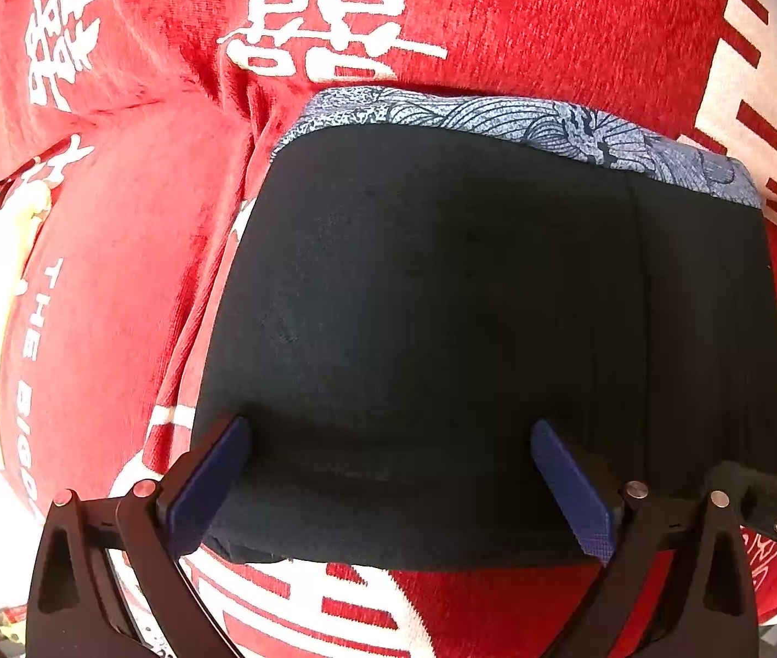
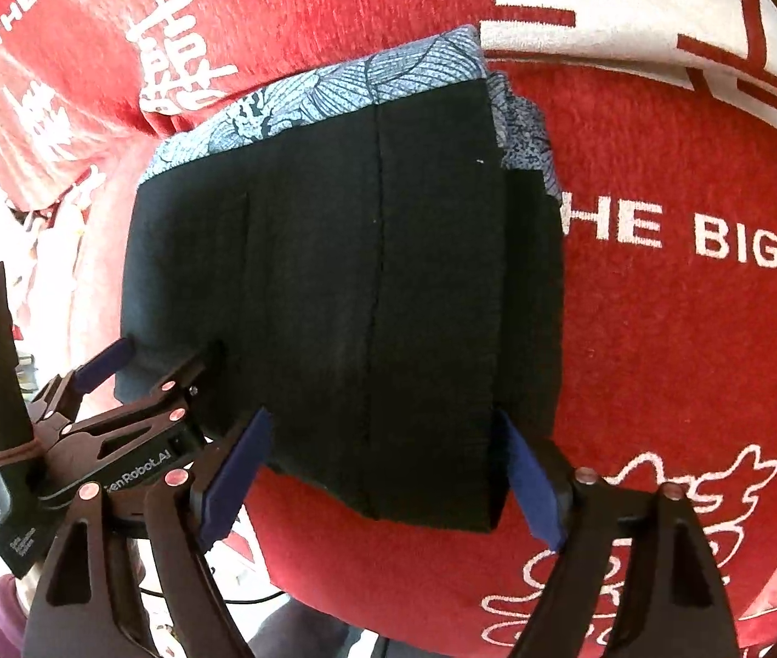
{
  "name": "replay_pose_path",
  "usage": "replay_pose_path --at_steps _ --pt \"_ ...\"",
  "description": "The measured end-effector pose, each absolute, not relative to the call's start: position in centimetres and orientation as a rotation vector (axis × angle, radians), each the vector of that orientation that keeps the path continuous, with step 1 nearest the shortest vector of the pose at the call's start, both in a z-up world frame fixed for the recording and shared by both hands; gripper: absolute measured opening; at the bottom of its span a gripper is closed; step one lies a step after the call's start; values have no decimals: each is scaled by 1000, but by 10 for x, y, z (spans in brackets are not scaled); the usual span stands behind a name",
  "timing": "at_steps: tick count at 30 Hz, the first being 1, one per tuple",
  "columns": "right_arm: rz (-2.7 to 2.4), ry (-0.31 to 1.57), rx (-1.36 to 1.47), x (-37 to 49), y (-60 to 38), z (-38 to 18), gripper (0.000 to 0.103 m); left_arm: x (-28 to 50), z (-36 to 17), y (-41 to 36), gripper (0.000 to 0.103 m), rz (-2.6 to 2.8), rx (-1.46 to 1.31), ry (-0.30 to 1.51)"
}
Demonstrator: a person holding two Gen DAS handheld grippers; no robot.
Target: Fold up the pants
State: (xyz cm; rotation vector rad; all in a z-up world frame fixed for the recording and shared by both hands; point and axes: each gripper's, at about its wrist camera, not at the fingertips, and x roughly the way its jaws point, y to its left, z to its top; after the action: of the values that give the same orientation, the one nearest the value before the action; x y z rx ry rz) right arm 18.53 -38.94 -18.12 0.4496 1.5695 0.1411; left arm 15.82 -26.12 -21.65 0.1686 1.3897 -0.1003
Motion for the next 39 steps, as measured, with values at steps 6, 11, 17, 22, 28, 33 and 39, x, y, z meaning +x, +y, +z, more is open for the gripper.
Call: replay_pose_path --at_steps 6,11,17,22,28,33,39 --pt "180 1522 563 178 -409 -179 85 160 -217 -263 102 -86 179 1407" --pt "171 1507 629 168 -427 -179 85 160 -218 -263 102 -86 181 1411" --pt "117 1526 730 147 -459 -192 85 162 -218 -264 102 -76 185 1420" --pt "115 1521 790 138 -476 -198 86 160 -218 -265 102 -71 187 1414" --pt "128 1512 825 140 -480 -201 86 160 -218 -265 102 -70 195 1419" --pt "129 1508 851 137 -485 -201 86 162 -218 -266 102 -72 201 1429" --pt "123 1504 865 136 -493 -203 86 166 -219 -267 102 -97 221 1454"
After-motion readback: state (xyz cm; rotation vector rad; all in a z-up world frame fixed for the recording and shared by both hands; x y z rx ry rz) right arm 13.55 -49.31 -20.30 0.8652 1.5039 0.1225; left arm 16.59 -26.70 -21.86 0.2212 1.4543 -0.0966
